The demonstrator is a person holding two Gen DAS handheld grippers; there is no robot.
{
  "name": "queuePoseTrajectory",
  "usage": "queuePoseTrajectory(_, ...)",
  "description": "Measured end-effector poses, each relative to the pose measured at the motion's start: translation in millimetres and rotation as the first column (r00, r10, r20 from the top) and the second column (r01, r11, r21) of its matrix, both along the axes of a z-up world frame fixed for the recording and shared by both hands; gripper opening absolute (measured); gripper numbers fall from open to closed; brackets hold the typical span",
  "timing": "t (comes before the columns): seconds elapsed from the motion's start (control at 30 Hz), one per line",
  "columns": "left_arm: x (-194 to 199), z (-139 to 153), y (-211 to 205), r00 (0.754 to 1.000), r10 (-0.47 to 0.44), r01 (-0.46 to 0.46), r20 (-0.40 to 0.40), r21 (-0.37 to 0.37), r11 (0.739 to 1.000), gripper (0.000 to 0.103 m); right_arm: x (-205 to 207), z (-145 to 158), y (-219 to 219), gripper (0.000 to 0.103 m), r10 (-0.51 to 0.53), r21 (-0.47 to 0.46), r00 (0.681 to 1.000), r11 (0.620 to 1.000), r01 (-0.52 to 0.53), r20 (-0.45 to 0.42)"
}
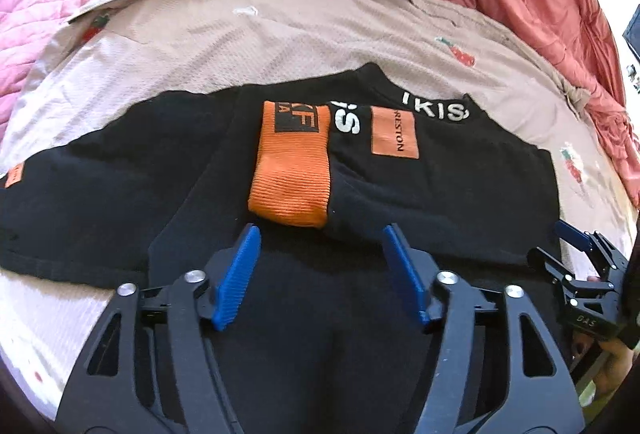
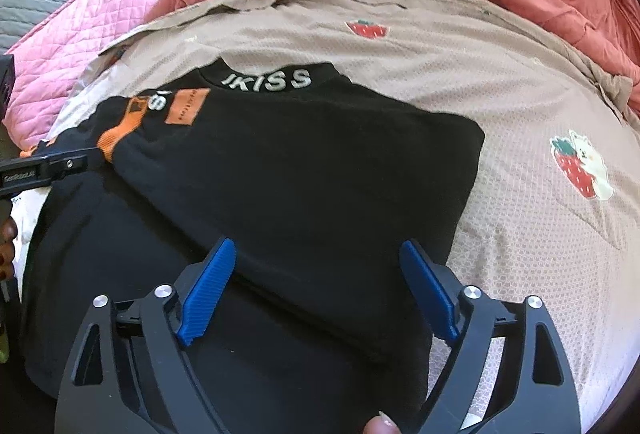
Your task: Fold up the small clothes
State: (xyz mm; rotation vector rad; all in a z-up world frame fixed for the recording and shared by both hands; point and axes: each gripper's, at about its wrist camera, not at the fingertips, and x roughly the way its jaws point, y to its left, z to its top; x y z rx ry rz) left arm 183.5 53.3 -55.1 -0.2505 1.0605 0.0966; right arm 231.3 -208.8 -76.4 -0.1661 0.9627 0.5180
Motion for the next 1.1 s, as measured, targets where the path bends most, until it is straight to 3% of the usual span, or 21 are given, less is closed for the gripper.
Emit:
queuePoseTrajectory(0.1,-9,11,-1,1.000,0.004,-0.004,0.022,0.014,1.000,0.069,-5,6,2,0.090,0.010,-0.001,0.999,1.000,-0.010,0.035)
queuePoseTrajectory(0.17,-13,18,-1,0.999,0.014,-0.016,0.036,0.032,0.999,0.085,-7,9,3,0.091,0.016,-0.001,0.998,1.000,-0.016,0.056)
queuePoseTrajectory(0.27,-22,29,4,0.997,0.046,-0.049,0.056,0.045,0.998,0.093,-12,14,3,0.097,0.009,0.007,0.996,1.000,-0.010,0.088)
queuePoseTrajectory(0.67,-58,43,26,0.987,0.119,-0.124,0.104,0.045,0.991,0.093,-48,43,9,0.097,0.015,0.036,0.969,0.999,-0.024,0.245)
queuePoseTrajectory(1.1,-86,45,66,0.976,0.180,-0.195,0.122,0.130,0.972,0.093,-85,65,48,0.097,0.020,0.056,0.962,0.998,-0.036,0.273)
